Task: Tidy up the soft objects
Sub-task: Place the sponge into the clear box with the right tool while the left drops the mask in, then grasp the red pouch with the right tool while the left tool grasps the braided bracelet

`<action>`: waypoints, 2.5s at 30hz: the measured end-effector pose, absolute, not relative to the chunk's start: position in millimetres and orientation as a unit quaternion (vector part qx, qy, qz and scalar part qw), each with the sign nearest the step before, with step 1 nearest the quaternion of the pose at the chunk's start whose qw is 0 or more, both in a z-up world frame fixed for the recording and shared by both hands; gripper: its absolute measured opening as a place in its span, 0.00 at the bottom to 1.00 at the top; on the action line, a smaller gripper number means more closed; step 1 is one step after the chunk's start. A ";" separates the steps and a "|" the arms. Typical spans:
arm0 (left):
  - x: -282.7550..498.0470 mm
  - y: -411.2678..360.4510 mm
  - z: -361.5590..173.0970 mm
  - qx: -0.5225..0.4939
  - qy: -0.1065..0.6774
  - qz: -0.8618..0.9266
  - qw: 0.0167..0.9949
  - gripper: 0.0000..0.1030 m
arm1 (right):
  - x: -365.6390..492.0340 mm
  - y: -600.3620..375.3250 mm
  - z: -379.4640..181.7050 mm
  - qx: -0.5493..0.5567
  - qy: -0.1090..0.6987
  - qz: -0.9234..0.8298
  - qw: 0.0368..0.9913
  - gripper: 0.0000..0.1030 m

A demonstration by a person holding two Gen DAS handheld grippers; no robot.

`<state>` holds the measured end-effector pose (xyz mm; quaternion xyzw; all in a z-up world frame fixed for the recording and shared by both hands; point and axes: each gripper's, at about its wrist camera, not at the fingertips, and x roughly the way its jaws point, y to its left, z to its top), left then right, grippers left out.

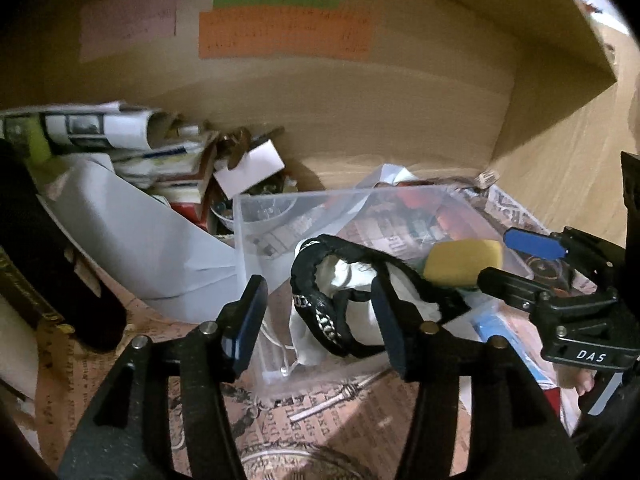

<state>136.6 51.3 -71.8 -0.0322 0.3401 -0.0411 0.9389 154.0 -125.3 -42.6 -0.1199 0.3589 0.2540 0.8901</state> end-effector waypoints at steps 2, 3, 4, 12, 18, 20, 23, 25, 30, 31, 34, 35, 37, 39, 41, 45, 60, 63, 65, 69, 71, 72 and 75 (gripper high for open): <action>127.1 52.2 -63.6 -0.035 0.327 -0.036 0.944 0.57 | 145.6 -126.7 -33.9 -0.120 0.346 0.255 0.895 0.68; 122.7 52.4 -60.4 -0.035 0.321 -0.034 0.946 0.59 | 140.8 -128.1 -28.7 -0.119 0.338 0.256 0.898 0.69; 116.7 52.6 -56.2 -0.036 0.314 -0.032 0.948 0.60 | 135.8 -129.1 -23.2 -0.118 0.329 0.257 0.901 0.69; 71.4 54.6 -38.0 -0.038 0.278 -0.021 0.960 0.87 | 97.9 -141.8 2.7 -0.105 0.282 0.262 0.917 0.81; 46.0 58.3 -50.1 -0.041 0.293 -0.015 0.955 0.95 | 78.5 -158.1 -7.6 -0.085 0.297 0.261 0.915 0.83; 39.3 60.9 -61.1 -0.047 0.309 -0.013 0.950 0.95 | 73.4 -163.6 -17.2 -0.077 0.311 0.259 0.911 0.83; 34.3 62.0 -80.5 -0.056 0.339 -0.017 0.939 0.95 | 65.6 -168.3 -31.3 -0.074 0.331 0.259 0.904 0.83; 30.9 60.4 -93.8 -0.057 0.360 -0.019 0.931 0.95 | 60.7 -170.9 -42.7 -0.073 0.348 0.257 0.898 0.83; 23.7 56.7 -122.2 -0.060 0.396 -0.023 0.916 0.95 | 49.2 -174.1 -68.3 -0.065 0.391 0.265 0.879 0.83; 22.4 56.6 -126.8 -0.062 0.402 -0.024 0.913 0.95 | 47.5 -173.5 -72.9 -0.063 0.398 0.267 0.875 0.83; 19.3 54.5 -140.2 -0.071 0.419 -0.028 0.905 0.95 | 43.6 -170.4 -85.9 -0.066 0.418 0.272 0.864 0.83; 17.2 53.6 -144.0 -0.072 0.423 -0.030 0.903 0.95 | 43.1 -169.2 -90.5 -0.067 0.425 0.272 0.861 0.83; 15.7 51.0 -149.2 -0.072 0.430 -0.034 0.899 0.95 | 42.9 -168.0 -98.2 -0.070 0.436 0.272 0.855 0.83; 13.8 46.0 -152.7 -0.058 0.430 -0.031 0.900 0.95 | 43.3 -167.8 -106.5 -0.075 0.443 0.266 0.853 0.83; 12.3 41.0 -154.9 -0.040 0.427 -0.029 0.903 0.95 | 42.7 -168.1 -108.7 -0.080 0.439 0.265 0.855 0.83; 12.4 36.2 -159.1 -0.027 0.419 -0.028 0.907 0.95 | 42.2 -165.4 -111.0 -0.100 0.432 0.254 0.859 0.73; 12.3 37.0 -157.8 -0.015 0.399 -0.033 0.916 0.39 | 49.6 -171.0 -107.7 -0.081 0.426 0.256 0.864 0.18; 13.5 39.0 -155.5 -0.022 0.398 -0.033 0.917 0.36 | 50.0 -172.8 -102.1 -0.076 0.418 0.256 0.868 0.17; 13.7 39.5 -152.9 -0.023 0.394 -0.032 0.918 0.36 | 50.5 -173.5 -98.0 -0.074 0.412 0.254 0.872 0.18; 14.1 38.8 -146.5 -0.021 0.385 -0.033 0.922 0.36 | 54.0 -177.4 -85.1 -0.069 0.391 0.250 0.883 0.18; 14.4 37.2 -141.1 -0.018 0.378 -0.033 0.925 0.36 | 57.2 -179.5 -79.2 -0.065 0.382 0.250 0.887 0.18; 15.2 36.7 -137.6 -0.017 0.374 -0.034 0.927 0.36 | 58.9 -179.5 -75.6 -0.065 0.377 0.249 0.890 0.17; 18.9 34.9 -123.7 -0.013 0.358 -0.037 0.933 0.36 | 64.4 -178.7 -64.8 -0.068 0.359 0.246 0.898 0.18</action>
